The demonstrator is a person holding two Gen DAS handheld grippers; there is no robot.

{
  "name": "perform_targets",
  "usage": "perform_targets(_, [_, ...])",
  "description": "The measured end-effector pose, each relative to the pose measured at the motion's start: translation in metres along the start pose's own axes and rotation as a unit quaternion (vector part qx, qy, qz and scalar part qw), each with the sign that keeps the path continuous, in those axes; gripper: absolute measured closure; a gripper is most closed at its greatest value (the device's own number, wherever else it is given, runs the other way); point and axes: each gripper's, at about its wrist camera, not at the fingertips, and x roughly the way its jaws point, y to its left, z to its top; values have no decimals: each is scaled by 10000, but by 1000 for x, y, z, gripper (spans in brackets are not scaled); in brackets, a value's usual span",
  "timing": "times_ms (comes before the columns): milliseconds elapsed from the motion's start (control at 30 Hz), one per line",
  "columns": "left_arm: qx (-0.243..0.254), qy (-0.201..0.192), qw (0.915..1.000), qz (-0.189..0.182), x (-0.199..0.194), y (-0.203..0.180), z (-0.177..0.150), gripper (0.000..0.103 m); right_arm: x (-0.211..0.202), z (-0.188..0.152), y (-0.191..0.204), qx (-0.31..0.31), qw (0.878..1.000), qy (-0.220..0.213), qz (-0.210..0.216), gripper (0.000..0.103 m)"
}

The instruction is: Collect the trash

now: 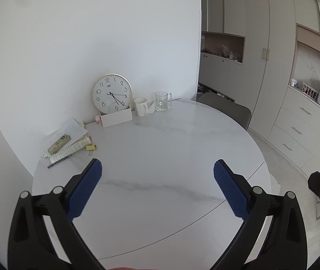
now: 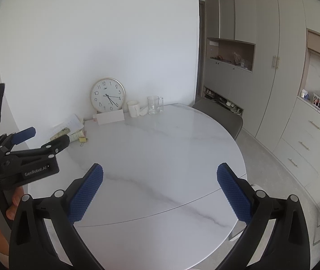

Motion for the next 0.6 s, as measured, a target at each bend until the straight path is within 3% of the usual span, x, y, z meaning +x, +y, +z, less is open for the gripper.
perform_targets(600, [126, -9, 9998, 140, 2, -6, -5, 8, -2, -3, -6, 78, 10000, -11, -7, 3])
